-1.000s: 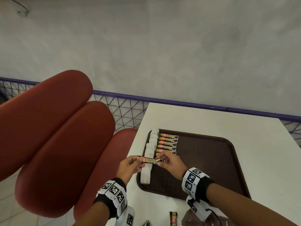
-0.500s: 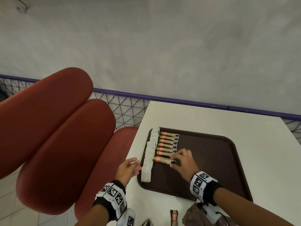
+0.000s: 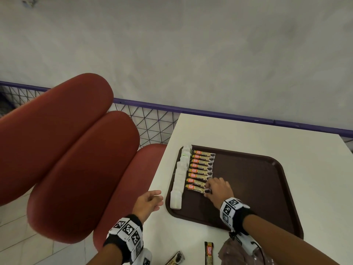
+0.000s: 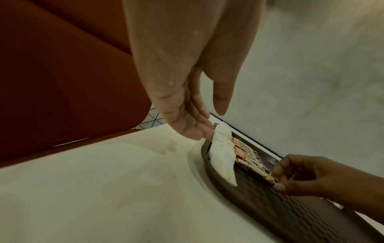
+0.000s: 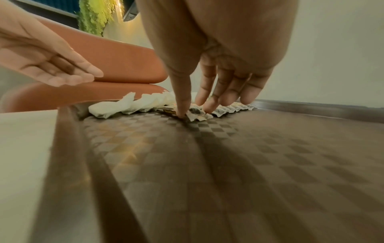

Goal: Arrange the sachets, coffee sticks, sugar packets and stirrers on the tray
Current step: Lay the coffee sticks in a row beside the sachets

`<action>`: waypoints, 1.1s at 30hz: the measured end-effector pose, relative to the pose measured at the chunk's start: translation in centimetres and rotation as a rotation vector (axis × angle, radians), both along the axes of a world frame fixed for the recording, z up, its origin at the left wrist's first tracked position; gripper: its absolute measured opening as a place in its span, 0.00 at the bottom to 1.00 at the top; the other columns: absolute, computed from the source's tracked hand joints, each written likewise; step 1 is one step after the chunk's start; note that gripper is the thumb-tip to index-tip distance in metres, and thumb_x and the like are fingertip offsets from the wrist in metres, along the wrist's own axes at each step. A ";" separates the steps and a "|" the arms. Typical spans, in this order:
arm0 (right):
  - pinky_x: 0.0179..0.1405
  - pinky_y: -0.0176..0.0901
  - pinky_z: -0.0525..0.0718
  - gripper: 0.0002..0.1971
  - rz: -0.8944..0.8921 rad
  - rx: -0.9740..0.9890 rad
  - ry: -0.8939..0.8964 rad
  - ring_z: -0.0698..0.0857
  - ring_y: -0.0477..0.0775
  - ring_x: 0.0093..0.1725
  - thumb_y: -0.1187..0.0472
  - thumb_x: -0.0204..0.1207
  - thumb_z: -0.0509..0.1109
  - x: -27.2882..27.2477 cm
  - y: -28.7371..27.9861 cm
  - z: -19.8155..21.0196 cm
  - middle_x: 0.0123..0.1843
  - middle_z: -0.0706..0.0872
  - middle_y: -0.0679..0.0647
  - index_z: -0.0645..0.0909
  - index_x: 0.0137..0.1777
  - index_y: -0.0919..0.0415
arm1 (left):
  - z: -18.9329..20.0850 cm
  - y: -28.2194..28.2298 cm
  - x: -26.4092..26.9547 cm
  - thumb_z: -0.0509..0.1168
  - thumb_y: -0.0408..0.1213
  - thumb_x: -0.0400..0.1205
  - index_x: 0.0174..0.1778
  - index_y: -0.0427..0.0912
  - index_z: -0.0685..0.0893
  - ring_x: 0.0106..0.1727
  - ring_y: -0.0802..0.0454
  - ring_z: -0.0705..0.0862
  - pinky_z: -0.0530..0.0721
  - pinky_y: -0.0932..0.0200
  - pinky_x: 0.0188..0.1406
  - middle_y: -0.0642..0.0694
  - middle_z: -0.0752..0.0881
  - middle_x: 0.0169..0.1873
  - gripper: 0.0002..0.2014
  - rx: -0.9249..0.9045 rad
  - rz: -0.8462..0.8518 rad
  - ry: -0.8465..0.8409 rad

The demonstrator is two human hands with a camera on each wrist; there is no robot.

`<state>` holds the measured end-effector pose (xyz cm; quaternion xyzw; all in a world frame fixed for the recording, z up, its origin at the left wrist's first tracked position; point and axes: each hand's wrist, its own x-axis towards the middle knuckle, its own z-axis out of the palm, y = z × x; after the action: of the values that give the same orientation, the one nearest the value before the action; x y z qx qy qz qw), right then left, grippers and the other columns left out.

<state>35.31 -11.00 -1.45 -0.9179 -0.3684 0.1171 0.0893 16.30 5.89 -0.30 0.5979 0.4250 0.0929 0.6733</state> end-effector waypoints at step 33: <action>0.52 0.48 0.80 0.10 0.801 -0.090 -0.047 0.81 0.56 0.50 0.60 0.64 0.75 -10.0 -8.5 0.5 0.47 0.83 0.49 0.82 0.45 0.52 | -1.1 -8.7 -8.0 0.67 0.41 0.77 0.60 0.44 0.77 0.55 0.48 0.79 0.73 0.61 0.50 0.49 0.76 0.51 0.16 0.714 -0.897 0.552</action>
<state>25.31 -19.54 -0.99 -0.7073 -0.6933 0.1376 -0.0123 8.32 -2.79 -1.42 0.9073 0.2341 -0.2197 0.2717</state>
